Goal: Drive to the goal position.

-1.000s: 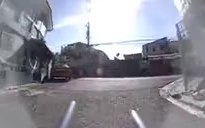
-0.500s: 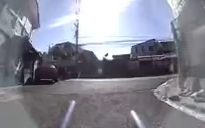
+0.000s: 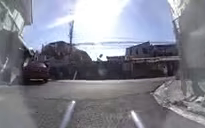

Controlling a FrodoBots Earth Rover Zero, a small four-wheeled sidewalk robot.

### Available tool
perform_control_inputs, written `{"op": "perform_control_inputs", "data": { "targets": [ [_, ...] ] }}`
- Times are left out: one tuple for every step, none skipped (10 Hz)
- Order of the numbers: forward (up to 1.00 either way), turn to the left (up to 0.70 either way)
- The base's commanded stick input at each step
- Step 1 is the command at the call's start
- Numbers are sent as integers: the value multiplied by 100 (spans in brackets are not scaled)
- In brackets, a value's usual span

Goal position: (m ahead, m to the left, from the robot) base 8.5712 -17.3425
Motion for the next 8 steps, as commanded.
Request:
{"op": "perform_control_inputs", "data": {
  "targets": [
    [85, 8],
    [85, 9],
    [85, -28],
    [85, -34],
    [85, -34],
    [85, -34],
    [85, -34],
    [85, -34]
  ]
}}
